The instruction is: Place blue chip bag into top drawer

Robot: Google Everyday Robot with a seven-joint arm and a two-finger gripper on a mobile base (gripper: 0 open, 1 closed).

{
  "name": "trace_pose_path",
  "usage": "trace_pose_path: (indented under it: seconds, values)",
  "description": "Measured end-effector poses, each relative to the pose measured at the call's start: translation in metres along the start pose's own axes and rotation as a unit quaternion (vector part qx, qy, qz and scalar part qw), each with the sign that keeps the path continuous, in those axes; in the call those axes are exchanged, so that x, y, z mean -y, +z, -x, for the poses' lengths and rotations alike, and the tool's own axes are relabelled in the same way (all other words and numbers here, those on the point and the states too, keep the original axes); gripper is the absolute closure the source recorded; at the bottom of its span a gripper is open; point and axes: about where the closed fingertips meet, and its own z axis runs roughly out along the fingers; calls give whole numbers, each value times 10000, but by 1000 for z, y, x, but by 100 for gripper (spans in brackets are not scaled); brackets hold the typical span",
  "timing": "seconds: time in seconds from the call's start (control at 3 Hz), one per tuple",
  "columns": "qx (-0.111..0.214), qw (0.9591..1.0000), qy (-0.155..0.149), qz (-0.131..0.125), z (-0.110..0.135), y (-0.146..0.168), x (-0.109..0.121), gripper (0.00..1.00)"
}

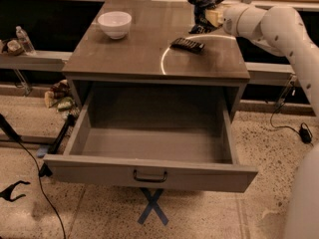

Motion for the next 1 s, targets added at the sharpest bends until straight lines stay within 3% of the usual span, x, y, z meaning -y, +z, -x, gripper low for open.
trace_pose_path:
  seconds: [0.33, 0.67, 1.0]
  values:
    - [-19, 9992, 165, 358, -1, -29, -49, 100]
    - [6, 9991, 199, 386, 0, -30, -51, 100]
    - [290, 9945, 654, 767, 13, -49, -77, 100]
